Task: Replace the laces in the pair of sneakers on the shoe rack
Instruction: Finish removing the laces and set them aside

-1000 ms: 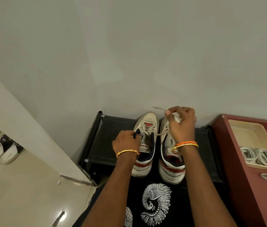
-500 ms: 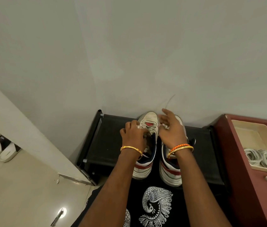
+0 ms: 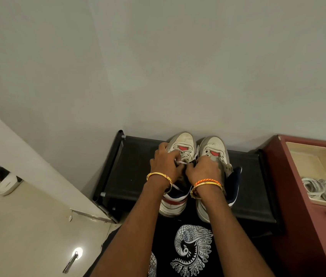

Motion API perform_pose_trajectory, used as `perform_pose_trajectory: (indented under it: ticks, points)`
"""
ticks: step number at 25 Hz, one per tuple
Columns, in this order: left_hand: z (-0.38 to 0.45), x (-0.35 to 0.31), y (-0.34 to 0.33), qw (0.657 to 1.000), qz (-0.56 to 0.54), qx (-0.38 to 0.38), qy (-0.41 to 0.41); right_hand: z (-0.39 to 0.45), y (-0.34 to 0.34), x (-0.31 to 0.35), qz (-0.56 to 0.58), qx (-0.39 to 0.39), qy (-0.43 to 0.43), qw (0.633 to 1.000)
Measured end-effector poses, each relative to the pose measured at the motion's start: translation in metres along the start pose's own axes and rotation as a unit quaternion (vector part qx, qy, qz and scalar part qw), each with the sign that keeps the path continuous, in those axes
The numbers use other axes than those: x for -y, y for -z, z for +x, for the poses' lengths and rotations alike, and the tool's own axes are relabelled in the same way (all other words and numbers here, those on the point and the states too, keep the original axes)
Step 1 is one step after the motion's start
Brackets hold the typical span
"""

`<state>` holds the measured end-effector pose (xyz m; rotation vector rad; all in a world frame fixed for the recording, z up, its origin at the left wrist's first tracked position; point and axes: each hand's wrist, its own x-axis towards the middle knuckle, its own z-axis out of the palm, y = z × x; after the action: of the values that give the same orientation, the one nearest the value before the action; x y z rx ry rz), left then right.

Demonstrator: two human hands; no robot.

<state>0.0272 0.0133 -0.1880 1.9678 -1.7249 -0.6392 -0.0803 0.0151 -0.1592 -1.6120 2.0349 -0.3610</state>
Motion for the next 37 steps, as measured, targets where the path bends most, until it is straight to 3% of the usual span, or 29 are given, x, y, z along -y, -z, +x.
perform_pose_trajectory:
  ticks: [4, 6, 8, 11, 12, 13, 15, 16, 18, 22, 25, 28, 30, 33, 34, 37]
  points:
    - [0.005, 0.003, 0.002, 0.978, -0.18, -0.075, 0.078, 0.008, 0.002, -0.007, 0.044, 0.017, -0.012, 0.999]
    - [0.013, 0.003, 0.011, 0.928, -0.306, -0.092, 0.193, 0.012, 0.002, -0.01, 0.059, 0.028, -0.015, 0.998]
    - [0.019, 0.003, 0.021, 0.896, -0.35, -0.071, 0.265, 0.015, 0.003, -0.011, 0.078, 0.045, -0.017, 0.996]
    - [0.015, -0.002, 0.028, 0.873, -0.409, -0.084, 0.252, 0.018, 0.005, -0.012, 0.099, 0.06, -0.026, 0.993]
    - [0.01, -0.005, 0.027, 0.888, -0.395, -0.094, 0.214, 0.018, 0.006, -0.012, 0.102, 0.064, -0.026, 0.992]
    - [0.005, -0.007, 0.025, 0.927, -0.331, -0.088, 0.155, 0.018, 0.007, -0.012, 0.105, 0.067, -0.024, 0.992]
    - [-0.002, -0.009, 0.016, 0.996, -0.086, -0.027, 0.023, 0.019, 0.008, -0.013, 0.114, 0.074, -0.02, 0.99]
    - [-0.004, -0.01, 0.01, 0.999, 0.031, 0.0, -0.024, 0.019, 0.009, -0.013, 0.12, 0.08, -0.019, 0.989]
    - [-0.005, -0.018, 0.004, 0.987, 0.149, 0.037, -0.049, 0.02, 0.01, -0.014, 0.128, 0.093, -0.02, 0.987]
    - [-0.001, -0.025, -0.005, 0.987, 0.157, 0.025, -0.021, 0.019, 0.011, -0.015, 0.133, 0.095, -0.016, 0.986]
    - [-0.002, -0.026, 0.001, 0.998, 0.06, -0.008, 0.02, 0.019, 0.012, -0.015, 0.139, 0.094, -0.022, 0.986]
    - [-0.002, -0.027, 0.021, 0.98, -0.176, -0.072, 0.06, 0.018, 0.013, -0.015, 0.142, 0.094, -0.022, 0.985]
    - [-0.004, -0.029, 0.037, 0.92, -0.369, -0.12, 0.059, 0.017, 0.014, -0.015, 0.145, 0.095, -0.021, 0.985]
    - [-0.007, -0.025, 0.056, 0.786, -0.596, -0.15, 0.066, 0.017, 0.013, -0.015, 0.148, 0.1, -0.023, 0.984]
    - [-0.006, -0.022, 0.06, 0.77, -0.614, -0.154, 0.081, 0.017, 0.013, -0.015, 0.145, 0.099, -0.022, 0.984]
    - [-0.005, -0.017, 0.059, 0.785, -0.576, -0.168, 0.154, 0.016, 0.013, -0.015, 0.139, 0.095, -0.022, 0.985]
